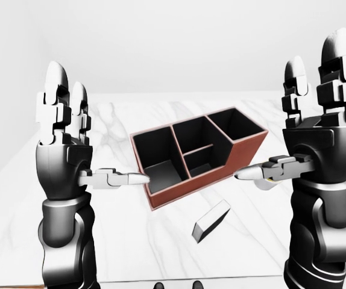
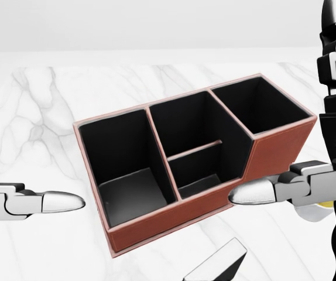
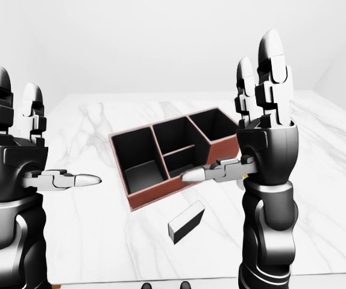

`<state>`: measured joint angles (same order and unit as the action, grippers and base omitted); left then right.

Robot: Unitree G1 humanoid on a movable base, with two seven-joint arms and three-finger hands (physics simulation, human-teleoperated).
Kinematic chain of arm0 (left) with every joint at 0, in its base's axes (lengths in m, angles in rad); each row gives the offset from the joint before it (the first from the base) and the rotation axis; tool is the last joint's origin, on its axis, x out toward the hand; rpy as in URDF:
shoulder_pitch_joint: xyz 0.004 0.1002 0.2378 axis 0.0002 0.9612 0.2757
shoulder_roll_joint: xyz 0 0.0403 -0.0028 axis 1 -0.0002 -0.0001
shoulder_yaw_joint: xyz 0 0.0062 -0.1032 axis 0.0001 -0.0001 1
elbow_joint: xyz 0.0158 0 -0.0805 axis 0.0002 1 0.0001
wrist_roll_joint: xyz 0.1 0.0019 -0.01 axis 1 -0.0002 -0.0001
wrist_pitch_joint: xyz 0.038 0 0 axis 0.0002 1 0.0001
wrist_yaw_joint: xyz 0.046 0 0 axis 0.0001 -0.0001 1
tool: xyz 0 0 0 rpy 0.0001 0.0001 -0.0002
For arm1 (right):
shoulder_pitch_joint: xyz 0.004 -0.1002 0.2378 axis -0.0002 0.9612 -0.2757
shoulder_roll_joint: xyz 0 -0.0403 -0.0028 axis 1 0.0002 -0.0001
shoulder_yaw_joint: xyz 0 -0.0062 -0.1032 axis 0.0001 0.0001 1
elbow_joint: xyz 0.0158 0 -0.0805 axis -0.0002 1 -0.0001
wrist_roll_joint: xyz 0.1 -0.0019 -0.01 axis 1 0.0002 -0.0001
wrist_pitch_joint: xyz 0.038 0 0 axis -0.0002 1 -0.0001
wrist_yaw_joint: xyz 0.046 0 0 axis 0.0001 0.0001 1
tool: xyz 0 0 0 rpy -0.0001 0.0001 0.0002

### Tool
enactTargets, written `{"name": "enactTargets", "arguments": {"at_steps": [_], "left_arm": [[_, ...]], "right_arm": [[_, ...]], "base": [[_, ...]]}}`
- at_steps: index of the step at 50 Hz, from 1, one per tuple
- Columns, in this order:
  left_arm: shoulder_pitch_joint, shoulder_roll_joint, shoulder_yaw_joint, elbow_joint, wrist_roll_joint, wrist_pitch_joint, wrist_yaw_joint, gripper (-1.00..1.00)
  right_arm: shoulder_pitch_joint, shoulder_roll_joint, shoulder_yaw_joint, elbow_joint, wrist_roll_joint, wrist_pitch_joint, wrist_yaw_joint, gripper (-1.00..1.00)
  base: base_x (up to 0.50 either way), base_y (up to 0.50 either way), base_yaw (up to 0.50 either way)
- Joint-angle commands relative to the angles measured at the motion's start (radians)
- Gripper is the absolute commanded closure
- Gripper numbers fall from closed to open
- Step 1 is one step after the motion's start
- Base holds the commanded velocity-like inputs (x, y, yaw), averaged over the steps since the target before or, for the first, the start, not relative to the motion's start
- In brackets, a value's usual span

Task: Pick up the book and place it in the front compartment of the caddy.

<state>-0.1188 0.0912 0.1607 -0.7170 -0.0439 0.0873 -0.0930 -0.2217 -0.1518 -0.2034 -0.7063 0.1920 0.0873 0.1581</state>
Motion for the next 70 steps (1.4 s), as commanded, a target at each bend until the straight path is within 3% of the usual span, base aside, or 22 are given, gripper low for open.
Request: {"name": "enactTargets", "arguments": {"at_steps": [1,21,36,43,70], "left_arm": [[0.001,-0.002,-0.005,-0.006,0.006,0.0,-0.001,-1.0],[0.003,-0.005,-0.007,-0.005,0.008,0.0,-0.004,-1.0],[0.002,-0.005,-0.006,-0.017,0.004,0.0,-0.003,-1.0],[0.0,-0.004,-0.005,-0.011,0.004,0.0,-0.003,-1.0],[-0.004,0.002,0.004,-0.017,-0.001,0.0,-0.004,-1.0]], "right_arm": [[0.002,-0.004,0.005,-0.006,-0.002,0.0,0.001,-1.0],[-0.01,-0.003,-0.003,0.007,0.025,0.0,-0.03,-1.0],[0.001,0.0,-0.004,-0.015,0.013,0.0,0.01,-1.0],[0.005,-0.016,0.024,-0.01,-0.036,0.0,0.015,-1.0],[0.031,-0.025,0.065,-0.187,-0.267,0.0,0.195,-1.0]], "base": [[0.5,0.0,0.0],[0.02,0.1,0.0],[0.0,0.0,0.0],[0.48,0.0,0.0],[0.0,0.0,0.0]]}}
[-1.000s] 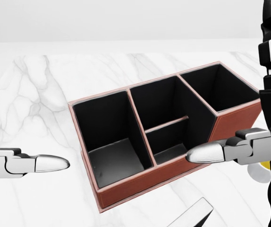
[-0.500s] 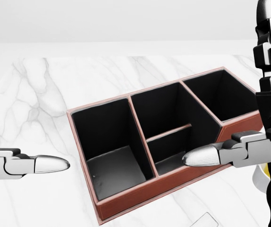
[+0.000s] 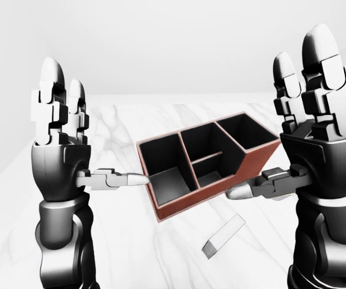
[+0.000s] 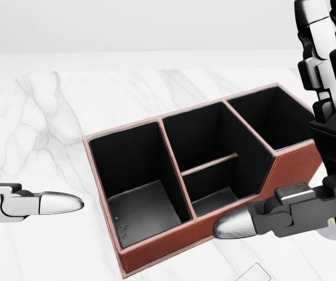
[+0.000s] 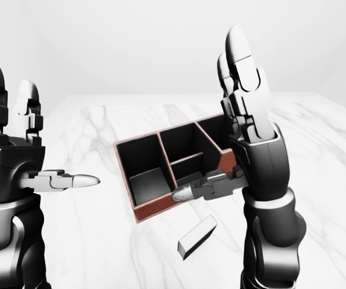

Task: Pick up the book and place it in the front compartment of the caddy.

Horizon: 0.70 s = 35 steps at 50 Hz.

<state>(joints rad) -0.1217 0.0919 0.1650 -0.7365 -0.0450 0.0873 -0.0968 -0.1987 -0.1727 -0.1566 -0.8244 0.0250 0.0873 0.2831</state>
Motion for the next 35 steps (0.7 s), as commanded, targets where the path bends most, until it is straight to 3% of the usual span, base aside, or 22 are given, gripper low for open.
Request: {"name": "enactTargets", "arguments": {"at_steps": [1,21,35], "left_arm": [[-0.001,0.001,0.001,0.003,0.0,0.0,-0.001,-1.0],[-0.004,0.001,-0.001,-0.002,0.002,0.0,0.0,-1.0],[0.002,-0.002,-0.006,0.006,0.003,0.0,-0.002,-1.0]], "right_arm": [[0.011,-0.005,0.021,-0.069,-0.115,0.0,0.075,-1.0],[0.035,-0.003,0.039,-0.135,-0.273,0.0,0.176,-1.0],[0.069,0.019,0.063,-0.217,-0.401,0.0,0.306,-1.0]], "base": [[0.0,0.0,0.0],[0.07,0.0,0.0],[0.0,0.0,0.0]]}}
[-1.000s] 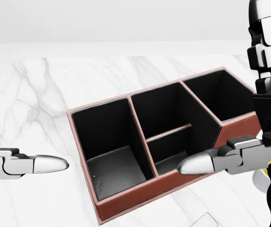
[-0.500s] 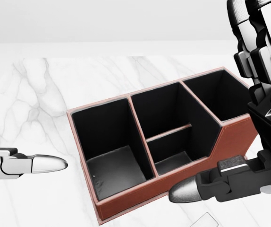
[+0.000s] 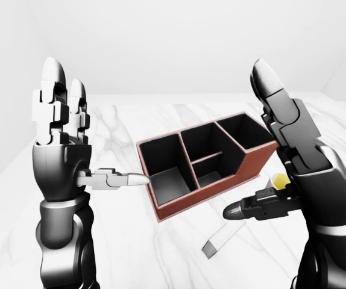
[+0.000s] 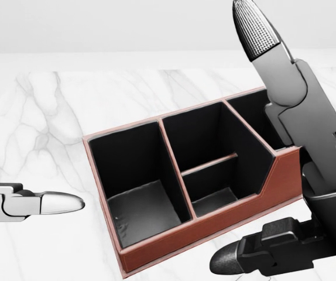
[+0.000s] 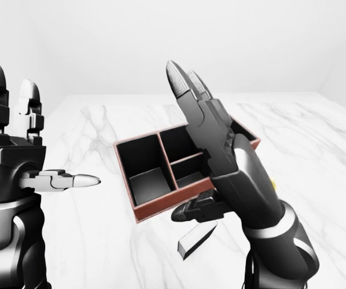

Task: Pick up the book and place it in the front compartment of the caddy.

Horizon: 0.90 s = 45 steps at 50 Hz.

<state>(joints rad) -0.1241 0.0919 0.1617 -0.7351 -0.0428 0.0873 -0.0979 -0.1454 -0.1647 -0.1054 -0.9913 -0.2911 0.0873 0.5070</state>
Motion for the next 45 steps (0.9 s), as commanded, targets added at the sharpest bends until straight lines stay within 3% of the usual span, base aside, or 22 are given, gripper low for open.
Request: {"name": "enactTargets", "arguments": {"at_steps": [1,6,14,20,29,34,45], "left_arm": [[0.005,-0.002,-0.003,0.004,0.001,0.0,-0.001,-1.0],[0.003,-0.002,-0.002,0.0,-0.001,0.0,0.0,-1.0],[0.002,-0.002,-0.004,0.004,0.0,0.0,-0.001,-1.0],[0.005,-0.004,-0.009,0.01,0.003,0.0,-0.001,-1.0],[0.004,-0.003,-0.005,0.01,0.003,0.0,-0.002,-1.0],[0.008,-0.005,-0.012,0.016,0.007,0.0,-0.003,-1.0],[0.006,-0.006,-0.013,0.014,0.01,0.0,-0.002,-1.0]], "right_arm": [[0.02,0.01,0.012,-0.053,-0.089,0.0,0.09,-1.0],[-0.006,0.034,-0.005,-0.056,-0.157,0.0,0.191,-1.0],[-0.053,0.147,-0.066,-0.056,-0.376,0.0,0.191,-1.0],[-0.087,0.21,-0.11,-0.056,-0.467,0.0,0.191,-1.0],[-0.102,0.249,-0.155,-0.056,-0.508,0.0,0.191,-1.0],[-0.071,0.218,-0.155,-0.056,-0.491,0.0,0.191,-1.0],[-0.085,0.225,-0.202,-0.056,-0.484,0.0,0.191,-1.0]], "base": [[0.0,0.0,0.0],[0.0,0.0,0.0],[0.0,0.0,0.0],[0.0,0.0,0.0],[0.0,0.0,0.0],[0.0,0.0,0.0],[0.0,0.0,0.0]]}}
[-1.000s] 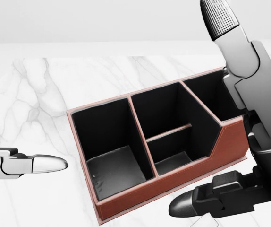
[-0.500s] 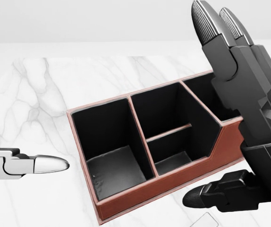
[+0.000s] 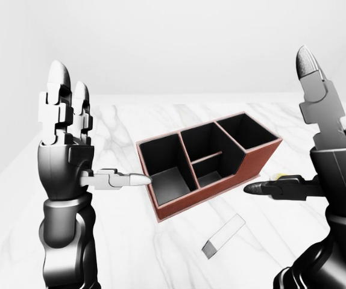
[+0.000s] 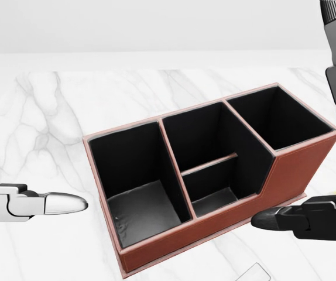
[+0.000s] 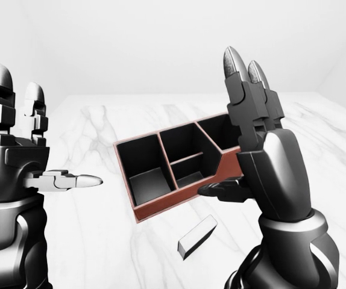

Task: Pick up the book and place it in the front compartment of the caddy.

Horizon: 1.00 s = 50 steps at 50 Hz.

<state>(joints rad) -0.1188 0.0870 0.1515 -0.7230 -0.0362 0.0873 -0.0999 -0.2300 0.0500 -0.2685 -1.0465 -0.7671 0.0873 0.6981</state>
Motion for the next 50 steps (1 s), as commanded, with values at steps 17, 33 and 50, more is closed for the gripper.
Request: {"name": "enactTargets", "arguments": {"at_steps": [17,33,50], "left_arm": [[-0.01,0.01,0.028,-0.013,-0.011,0.0,0.002,-1.0],[-0.013,0.014,0.031,-0.006,-0.019,0.0,0.006,-1.0],[-0.01,0.011,0.021,0.001,-0.013,0.0,0.007,-1.0]], "right_arm": [[-0.019,0.006,-0.159,-0.001,0.035,0.0,0.0,-1.0],[-0.039,0.014,-0.106,-0.001,-0.014,0.0,0.0,-1.0],[0.086,0.054,-0.127,-0.001,0.089,0.0,0.0,-1.0]], "base": [[0.0,0.0,0.0],[0.0,0.0,0.0],[0.0,0.0,0.0]]}}
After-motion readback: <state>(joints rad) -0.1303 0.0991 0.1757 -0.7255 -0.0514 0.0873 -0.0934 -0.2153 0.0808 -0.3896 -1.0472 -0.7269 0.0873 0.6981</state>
